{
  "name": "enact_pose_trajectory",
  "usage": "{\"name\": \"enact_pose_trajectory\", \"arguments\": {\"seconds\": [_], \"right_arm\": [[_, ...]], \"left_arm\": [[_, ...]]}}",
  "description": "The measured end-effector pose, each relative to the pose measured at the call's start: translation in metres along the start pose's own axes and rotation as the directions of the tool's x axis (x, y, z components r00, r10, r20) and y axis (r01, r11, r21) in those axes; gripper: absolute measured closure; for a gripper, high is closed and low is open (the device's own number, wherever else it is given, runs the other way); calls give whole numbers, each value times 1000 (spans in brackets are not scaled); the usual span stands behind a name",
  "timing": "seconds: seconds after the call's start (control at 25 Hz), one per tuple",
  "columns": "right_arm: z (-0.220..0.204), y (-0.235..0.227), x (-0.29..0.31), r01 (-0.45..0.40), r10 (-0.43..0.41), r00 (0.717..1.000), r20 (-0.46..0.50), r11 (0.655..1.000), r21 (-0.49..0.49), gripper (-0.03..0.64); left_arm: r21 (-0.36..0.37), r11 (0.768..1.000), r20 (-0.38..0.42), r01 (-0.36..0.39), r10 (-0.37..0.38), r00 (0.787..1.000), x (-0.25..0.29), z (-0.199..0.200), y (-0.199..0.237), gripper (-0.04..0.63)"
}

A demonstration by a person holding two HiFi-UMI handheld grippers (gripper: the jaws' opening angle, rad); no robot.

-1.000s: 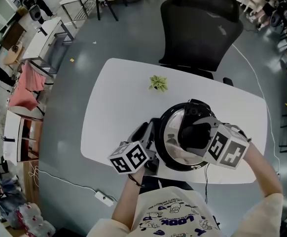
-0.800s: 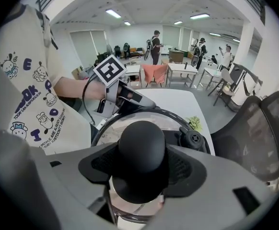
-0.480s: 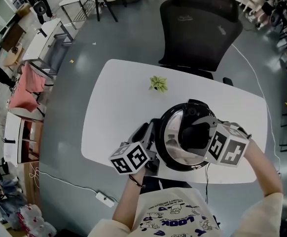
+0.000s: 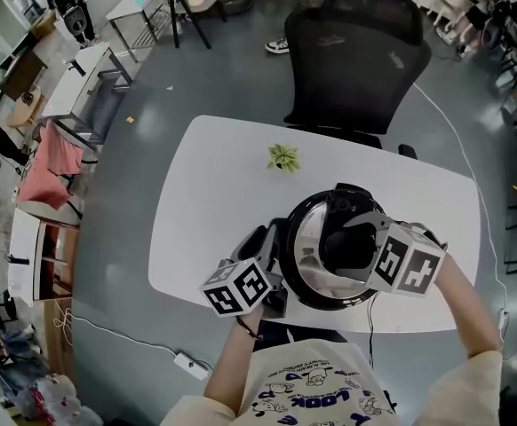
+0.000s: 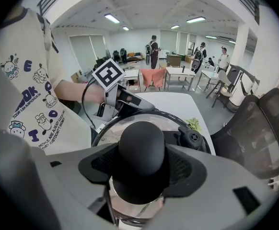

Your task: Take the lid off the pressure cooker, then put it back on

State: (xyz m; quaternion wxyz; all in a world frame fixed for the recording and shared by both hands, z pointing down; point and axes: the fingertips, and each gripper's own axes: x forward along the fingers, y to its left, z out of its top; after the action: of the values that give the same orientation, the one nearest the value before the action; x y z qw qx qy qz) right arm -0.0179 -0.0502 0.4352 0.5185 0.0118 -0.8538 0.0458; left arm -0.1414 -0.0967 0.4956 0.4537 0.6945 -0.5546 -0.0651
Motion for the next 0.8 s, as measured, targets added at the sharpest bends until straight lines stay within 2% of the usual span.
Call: {"name": "enact_pose_trajectory", "arguments": {"seconds": [0.24,0.4,0.56,0.64,0.72,0.8], "right_arm": [[5,5,-6,16,-16,995,103,1000,1,300],[11,2,-14,37,-54,967,250,997,71,204],[16,-6,-32,56,-117,913,391,985,165,199],[19,-9,-44,91,-169,881,441,977,193,199],[24,-16,-61,144,-244,834,496,962,231,213],[29,-25,-80,206,-340,764,549,934,292,240]], "left_arm": [[63,998,38,-28,26,999,-11,10,-3,462],[114,993,85,-31,21,996,-18,27,-11,448],[201,979,134,-32,5,991,-23,47,-28,445],[249,968,159,-33,-8,987,-29,57,-41,445],[301,953,185,-27,-30,982,-33,68,-57,445],[358,934,213,-22,-58,975,-37,80,-75,445]]}}
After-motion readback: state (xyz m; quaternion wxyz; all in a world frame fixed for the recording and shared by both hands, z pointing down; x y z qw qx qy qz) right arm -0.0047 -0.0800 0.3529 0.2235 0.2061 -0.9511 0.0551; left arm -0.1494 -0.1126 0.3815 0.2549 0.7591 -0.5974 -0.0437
